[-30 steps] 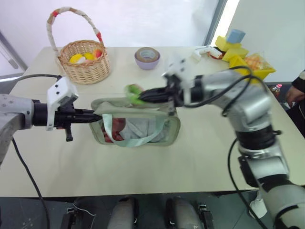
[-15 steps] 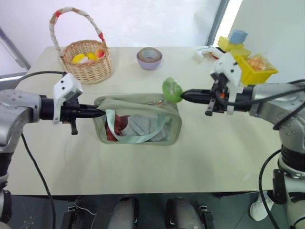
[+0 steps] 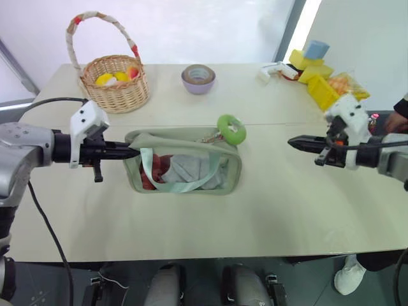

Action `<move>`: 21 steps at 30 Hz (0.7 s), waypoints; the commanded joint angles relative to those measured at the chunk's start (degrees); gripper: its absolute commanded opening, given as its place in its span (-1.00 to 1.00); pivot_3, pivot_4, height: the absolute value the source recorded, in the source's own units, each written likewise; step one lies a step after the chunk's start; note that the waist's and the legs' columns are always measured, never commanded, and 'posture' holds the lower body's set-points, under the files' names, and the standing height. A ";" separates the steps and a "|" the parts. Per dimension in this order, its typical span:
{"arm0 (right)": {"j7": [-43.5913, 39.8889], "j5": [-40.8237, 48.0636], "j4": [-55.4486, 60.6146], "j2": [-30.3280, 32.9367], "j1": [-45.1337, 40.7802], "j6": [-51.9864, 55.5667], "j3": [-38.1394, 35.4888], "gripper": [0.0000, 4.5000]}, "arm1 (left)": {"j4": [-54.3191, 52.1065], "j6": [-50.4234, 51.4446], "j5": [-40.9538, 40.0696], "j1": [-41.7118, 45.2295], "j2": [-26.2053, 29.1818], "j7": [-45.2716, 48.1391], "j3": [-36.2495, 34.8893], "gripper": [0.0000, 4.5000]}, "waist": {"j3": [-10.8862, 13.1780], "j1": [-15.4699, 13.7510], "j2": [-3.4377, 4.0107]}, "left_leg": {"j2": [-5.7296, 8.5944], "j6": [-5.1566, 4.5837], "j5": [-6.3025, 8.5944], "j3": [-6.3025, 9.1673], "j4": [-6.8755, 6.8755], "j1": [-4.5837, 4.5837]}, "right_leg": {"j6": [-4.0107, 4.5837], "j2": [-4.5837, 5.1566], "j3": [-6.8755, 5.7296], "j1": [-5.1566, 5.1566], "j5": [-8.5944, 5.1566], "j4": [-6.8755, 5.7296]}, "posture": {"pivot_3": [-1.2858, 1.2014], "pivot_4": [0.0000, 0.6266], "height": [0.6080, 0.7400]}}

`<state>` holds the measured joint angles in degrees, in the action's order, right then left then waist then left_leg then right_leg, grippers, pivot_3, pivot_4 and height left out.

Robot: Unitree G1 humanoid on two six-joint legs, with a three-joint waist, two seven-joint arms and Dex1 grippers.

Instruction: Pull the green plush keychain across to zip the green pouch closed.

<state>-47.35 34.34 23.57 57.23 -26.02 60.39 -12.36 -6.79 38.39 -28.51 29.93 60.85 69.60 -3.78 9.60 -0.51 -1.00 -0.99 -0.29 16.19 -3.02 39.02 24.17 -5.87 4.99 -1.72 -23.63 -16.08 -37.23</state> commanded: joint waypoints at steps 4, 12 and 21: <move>0.23 -9.22 1.83 -2.41 -7.77 -16.43 10.48 -0.61 | -0.34 0.12 0.93 0.05 0.01 -0.05 0.79 -1.00 | 0.03 0.11 0.05 | 0.01 0.00 0.00 -0.01 0.01 0.00 | 0.00 0.01 0.01 0.00 0.00 0.01 | 0.03 -0.52 0.98; -5.89 -27.24 -6.29 -1.29 -10.66 -46.06 22.12 0.47 | -1.42 0.57 0.52 -1.01 0.43 -0.11 -0.17 -1.00 | 0.04 -0.04 0.06 | 0.04 -0.01 0.00 0.00 0.07 0.03 | -0.02 0.02 0.00 0.04 -0.01 0.04 | 0.03 -0.52 0.98; -6.38 -36.56 -18.67 -7.56 -16.75 -65.22 25.40 0.47 | -2.88 1.76 0.13 -2.04 0.58 -0.84 -1.29 -1.00 | 0.05 0.19 0.07 | 0.01 0.02 -0.01 0.01 0.04 -0.01 | -0.02 -0.02 -0.01 0.04 -0.01 0.03 | 0.03 -0.52 0.98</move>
<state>-53.49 -1.27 4.85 49.82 -41.22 -1.71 14.07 -8.95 39.53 -28.25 28.83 60.74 68.66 -4.93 9.65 -0.32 -0.93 -0.98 -0.26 16.17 -3.01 39.06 24.16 -5.89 4.98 -1.73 -23.58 -16.10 -37.20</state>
